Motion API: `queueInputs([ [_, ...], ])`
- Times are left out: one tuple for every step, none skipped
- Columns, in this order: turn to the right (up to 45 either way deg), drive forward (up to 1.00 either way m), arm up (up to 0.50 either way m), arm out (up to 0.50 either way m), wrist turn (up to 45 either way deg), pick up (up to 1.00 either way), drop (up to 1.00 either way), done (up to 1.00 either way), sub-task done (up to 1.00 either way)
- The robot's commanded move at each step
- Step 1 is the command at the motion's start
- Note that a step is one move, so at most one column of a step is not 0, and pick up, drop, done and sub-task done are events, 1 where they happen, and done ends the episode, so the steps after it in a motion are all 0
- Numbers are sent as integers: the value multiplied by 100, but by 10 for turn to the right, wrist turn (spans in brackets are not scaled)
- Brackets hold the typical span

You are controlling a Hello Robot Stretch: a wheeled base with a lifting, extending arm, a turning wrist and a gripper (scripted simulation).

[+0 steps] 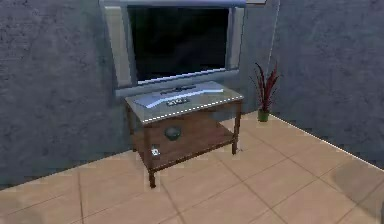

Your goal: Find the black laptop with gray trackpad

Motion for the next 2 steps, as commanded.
queueInputs([
  [450, 0, 0, 0, 0, 0, 0, 0, 0],
  [450, 0, 0, 0, 0, 0, 0, 0, 0],
])
